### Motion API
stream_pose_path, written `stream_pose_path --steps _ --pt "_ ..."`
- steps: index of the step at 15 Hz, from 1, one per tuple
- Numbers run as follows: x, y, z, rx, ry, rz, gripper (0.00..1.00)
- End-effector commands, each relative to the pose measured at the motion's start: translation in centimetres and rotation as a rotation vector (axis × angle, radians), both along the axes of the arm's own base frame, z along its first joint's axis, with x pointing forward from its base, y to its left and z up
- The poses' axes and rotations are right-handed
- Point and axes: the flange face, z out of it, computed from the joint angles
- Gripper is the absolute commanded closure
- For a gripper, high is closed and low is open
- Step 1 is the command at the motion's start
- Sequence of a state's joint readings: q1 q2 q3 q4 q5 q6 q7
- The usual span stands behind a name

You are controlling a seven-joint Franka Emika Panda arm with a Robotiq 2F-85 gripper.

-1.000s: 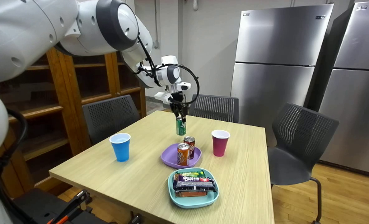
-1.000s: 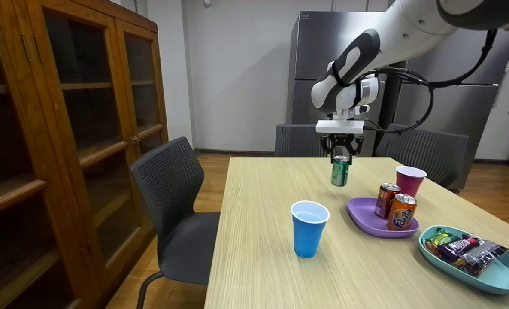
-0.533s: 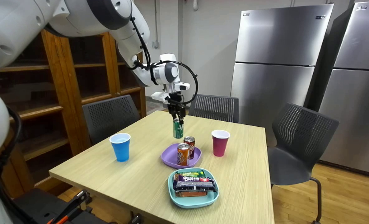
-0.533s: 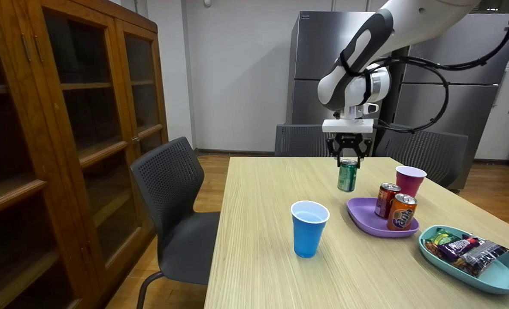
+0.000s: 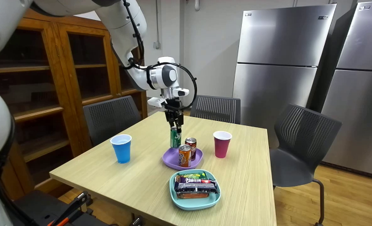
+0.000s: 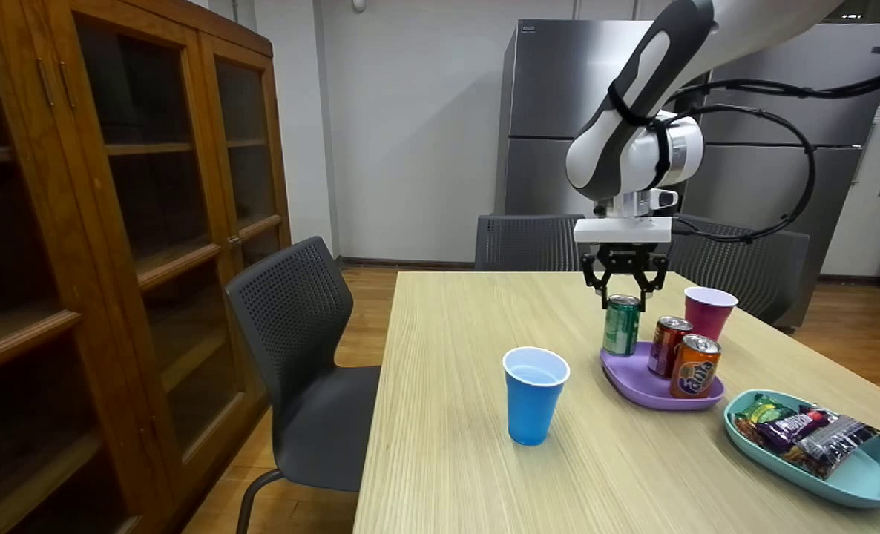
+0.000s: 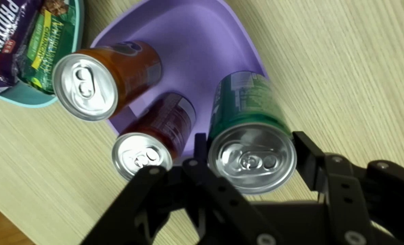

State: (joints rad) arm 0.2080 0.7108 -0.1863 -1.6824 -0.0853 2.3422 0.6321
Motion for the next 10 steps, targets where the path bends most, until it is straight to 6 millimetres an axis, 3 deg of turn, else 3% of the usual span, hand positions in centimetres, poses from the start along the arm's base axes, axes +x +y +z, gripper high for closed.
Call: stream_pose_path --steps 1,10 --pt "-2.7 -0.3 0.9 -0.025 -0.005 -0.026 0.62" --pt "-4.1 -0.8 -1.5 -0.068 -0.039 -0.090 0.62"
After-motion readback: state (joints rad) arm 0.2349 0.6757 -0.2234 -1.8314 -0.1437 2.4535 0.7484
